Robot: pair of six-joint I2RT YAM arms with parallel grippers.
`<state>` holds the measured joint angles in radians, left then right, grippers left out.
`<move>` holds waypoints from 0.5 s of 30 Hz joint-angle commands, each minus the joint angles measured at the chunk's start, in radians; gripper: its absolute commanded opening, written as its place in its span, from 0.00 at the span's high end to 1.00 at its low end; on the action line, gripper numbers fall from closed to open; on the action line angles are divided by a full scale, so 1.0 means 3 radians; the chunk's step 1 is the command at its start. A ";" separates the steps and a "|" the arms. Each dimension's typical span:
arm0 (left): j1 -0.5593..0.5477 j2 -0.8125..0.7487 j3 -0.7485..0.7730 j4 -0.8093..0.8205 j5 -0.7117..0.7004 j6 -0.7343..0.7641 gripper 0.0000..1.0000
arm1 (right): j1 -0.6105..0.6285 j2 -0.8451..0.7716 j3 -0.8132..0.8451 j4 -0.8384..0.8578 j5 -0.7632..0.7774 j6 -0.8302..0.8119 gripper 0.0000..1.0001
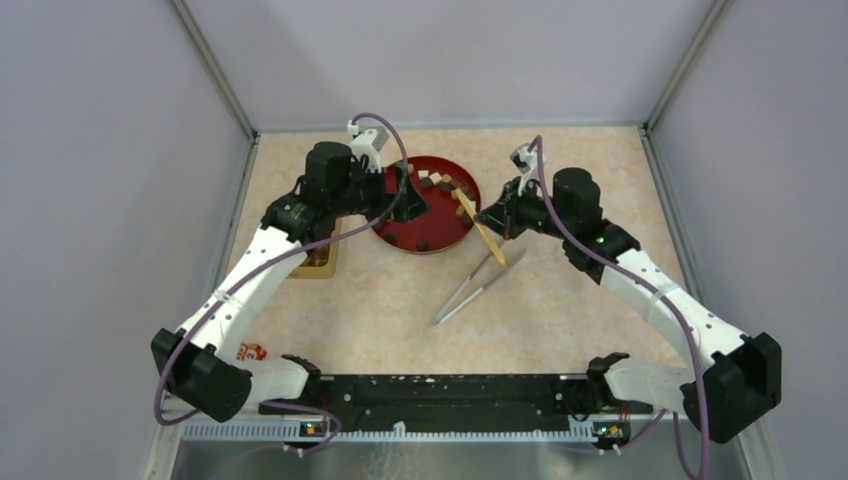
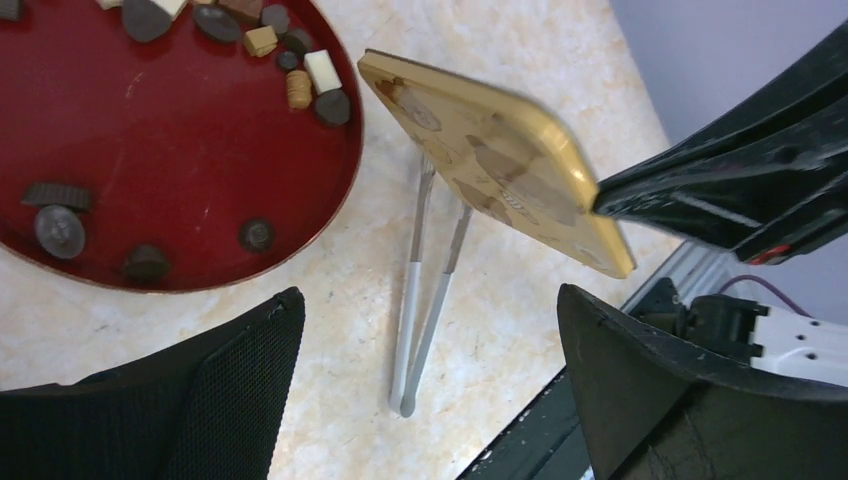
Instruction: Pack the chocolate
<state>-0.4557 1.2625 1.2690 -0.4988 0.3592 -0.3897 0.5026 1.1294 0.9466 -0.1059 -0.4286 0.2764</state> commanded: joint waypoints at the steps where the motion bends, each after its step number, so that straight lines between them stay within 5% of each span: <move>1: 0.0051 0.0044 0.0231 0.0195 0.0437 -0.0144 0.01 | 0.0160 0.0127 0.0317 0.0022 -0.0217 -0.0285 1.00; 9: 0.0505 0.0348 0.0109 0.0281 0.1257 -0.0814 0.01 | 0.0456 0.0315 0.0505 -0.0146 -0.0102 -0.0534 1.00; 15: 0.0771 0.0533 -0.0567 0.1597 0.2502 -0.1988 0.04 | 0.0799 0.0430 0.0657 -0.0379 0.0358 -0.0840 1.00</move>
<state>-0.2481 1.4044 1.1912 -0.2913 0.8326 -0.7296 0.6964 1.2453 1.0664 -0.2054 -0.3988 0.1120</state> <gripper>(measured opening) 0.963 0.005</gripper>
